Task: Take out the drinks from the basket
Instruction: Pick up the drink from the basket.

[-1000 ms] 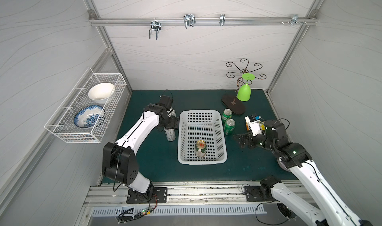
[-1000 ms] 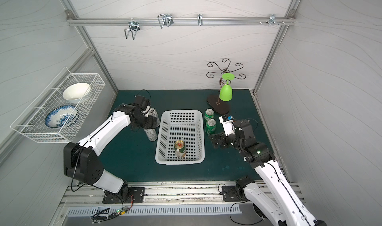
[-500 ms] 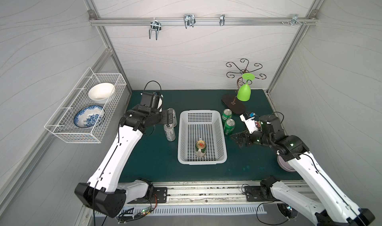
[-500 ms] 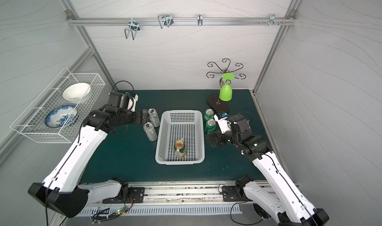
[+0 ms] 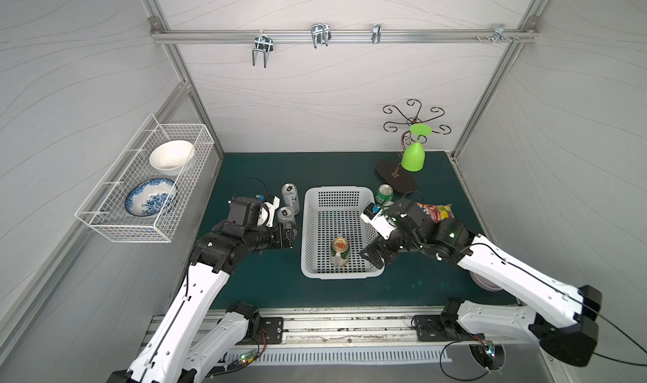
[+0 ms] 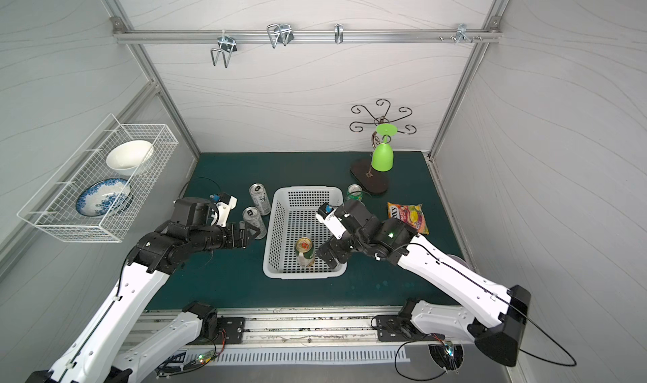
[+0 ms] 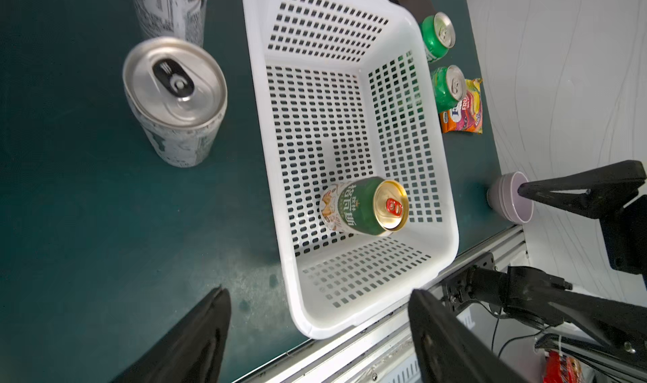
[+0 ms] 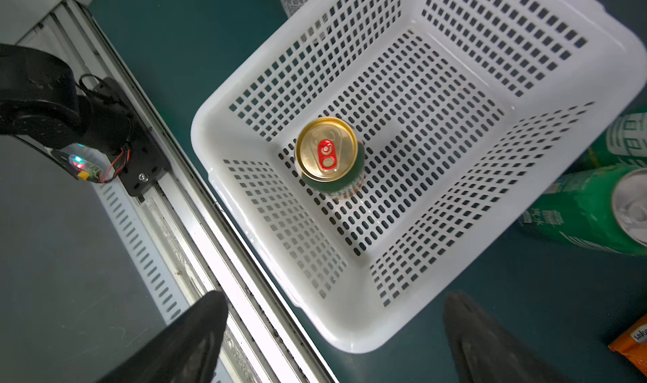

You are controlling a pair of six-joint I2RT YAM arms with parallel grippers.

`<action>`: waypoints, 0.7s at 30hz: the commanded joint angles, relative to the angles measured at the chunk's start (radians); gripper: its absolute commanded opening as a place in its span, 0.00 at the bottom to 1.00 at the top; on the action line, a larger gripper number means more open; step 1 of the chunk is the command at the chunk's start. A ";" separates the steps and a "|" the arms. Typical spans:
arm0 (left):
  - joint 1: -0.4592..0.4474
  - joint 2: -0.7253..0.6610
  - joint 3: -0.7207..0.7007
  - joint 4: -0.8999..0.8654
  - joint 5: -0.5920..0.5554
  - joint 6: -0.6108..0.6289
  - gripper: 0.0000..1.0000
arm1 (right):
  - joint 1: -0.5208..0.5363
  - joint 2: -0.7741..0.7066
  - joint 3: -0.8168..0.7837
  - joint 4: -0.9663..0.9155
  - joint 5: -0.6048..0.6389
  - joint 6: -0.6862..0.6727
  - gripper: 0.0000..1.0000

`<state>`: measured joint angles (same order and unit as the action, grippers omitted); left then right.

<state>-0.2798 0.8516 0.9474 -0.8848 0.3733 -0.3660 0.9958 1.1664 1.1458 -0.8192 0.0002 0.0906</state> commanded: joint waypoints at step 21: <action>-0.039 0.197 -0.211 0.243 0.170 -0.024 0.68 | 0.119 0.423 0.079 0.172 0.094 -0.006 0.99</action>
<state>-0.3058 1.0344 0.7357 -0.6907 0.5171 -0.4038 1.1042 1.5593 1.1965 -0.6823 0.0746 0.0883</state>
